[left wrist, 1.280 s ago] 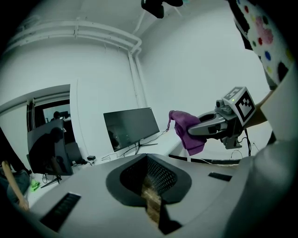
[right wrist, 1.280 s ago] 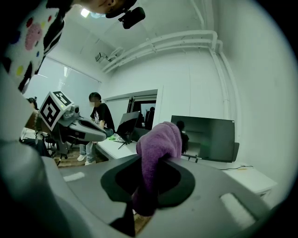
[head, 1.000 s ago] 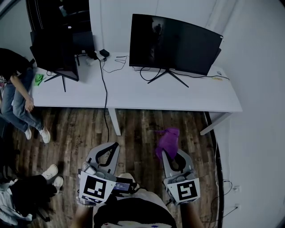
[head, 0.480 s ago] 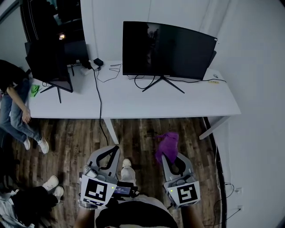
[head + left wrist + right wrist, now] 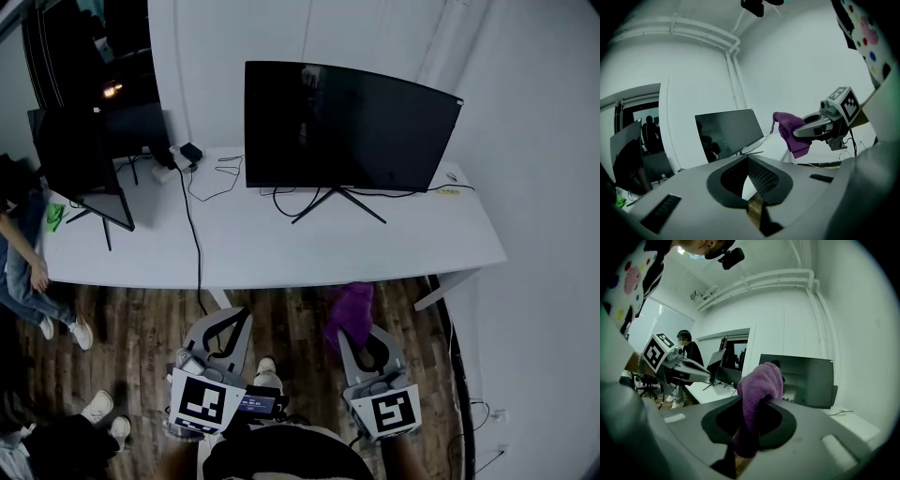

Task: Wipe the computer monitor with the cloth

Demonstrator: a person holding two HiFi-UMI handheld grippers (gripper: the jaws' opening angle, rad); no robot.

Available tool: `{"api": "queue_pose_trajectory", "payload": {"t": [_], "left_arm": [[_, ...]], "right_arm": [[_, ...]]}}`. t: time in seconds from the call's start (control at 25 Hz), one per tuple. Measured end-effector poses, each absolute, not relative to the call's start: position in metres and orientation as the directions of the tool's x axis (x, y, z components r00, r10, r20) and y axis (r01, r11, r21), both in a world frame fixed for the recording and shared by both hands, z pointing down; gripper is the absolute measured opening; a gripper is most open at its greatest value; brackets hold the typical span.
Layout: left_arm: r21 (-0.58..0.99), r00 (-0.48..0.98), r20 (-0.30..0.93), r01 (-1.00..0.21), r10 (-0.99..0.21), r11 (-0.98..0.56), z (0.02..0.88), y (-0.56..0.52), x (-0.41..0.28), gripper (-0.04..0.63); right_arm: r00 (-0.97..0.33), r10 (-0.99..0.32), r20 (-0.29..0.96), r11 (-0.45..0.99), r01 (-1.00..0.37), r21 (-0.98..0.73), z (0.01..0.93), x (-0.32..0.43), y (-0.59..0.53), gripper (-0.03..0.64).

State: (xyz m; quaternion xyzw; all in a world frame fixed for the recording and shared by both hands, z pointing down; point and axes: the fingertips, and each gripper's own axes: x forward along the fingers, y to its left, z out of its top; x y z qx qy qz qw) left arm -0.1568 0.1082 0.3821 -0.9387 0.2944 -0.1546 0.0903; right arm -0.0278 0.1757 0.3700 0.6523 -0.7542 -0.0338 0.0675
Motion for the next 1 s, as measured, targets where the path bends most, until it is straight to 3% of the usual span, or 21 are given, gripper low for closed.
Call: {"api": "queue_pose_trajectory", "payload": {"t": [1.0], "left_arm": [[-0.224,0.773,0.251,-0.539,-0.583,-0.812,0.385,-0.124,-0.122,0.006]], "right_arm": [[-0.204,-0.975,0.090,0.219,-0.949,0.226,0.358,0.001,-0.068,0.069]]}}
